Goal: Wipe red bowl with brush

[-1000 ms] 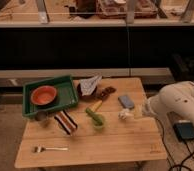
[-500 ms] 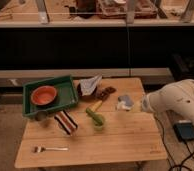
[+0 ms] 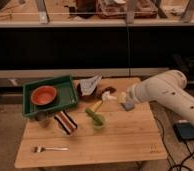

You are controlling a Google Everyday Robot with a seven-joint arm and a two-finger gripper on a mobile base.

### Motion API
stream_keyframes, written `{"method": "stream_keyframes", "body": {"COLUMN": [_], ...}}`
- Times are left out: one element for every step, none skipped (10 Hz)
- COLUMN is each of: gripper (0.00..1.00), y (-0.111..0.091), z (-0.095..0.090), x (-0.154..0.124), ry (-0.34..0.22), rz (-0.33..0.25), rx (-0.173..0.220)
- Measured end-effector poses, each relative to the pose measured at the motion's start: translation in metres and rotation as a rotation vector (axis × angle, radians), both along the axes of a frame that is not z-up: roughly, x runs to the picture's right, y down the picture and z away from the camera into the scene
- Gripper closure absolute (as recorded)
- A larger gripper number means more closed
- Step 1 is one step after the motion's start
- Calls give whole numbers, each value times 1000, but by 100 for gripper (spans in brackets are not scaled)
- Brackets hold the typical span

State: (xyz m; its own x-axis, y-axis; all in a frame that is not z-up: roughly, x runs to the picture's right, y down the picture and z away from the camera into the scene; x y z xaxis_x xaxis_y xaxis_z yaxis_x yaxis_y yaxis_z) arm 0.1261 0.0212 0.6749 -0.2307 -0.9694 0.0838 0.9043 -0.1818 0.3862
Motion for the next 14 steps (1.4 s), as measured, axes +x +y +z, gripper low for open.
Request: {"method": "stream_keyframes", "body": {"gripper": [100, 100, 100, 100, 100, 100, 100, 100, 100, 100, 100, 100, 100, 100], "y": [-15, -27, -41, -50, -55, -57, -56, -55, -55, -55, -56, -56, -56, -56], "z": [-6, -14, -24, -32, -37, -38, -37, -37, -38, -40, -40, -40, -40, -40], "x": [-9, -15, -25, -41, -62, -82, -103, -125, -149, -165, -171, -172, -171, -171], "ry": [-17, -29, -43, -61, -87, -116, -148, -182, -226, -261, -275, -277, -276, -275], "rz": [-19, -34, -53, -72, -89, -95, -99, -100, -93, -79, -67, -64, -62, -62], "rx": [28, 51, 78, 97, 110, 113, 111, 112, 116, 119, 121, 121, 121, 121]}}
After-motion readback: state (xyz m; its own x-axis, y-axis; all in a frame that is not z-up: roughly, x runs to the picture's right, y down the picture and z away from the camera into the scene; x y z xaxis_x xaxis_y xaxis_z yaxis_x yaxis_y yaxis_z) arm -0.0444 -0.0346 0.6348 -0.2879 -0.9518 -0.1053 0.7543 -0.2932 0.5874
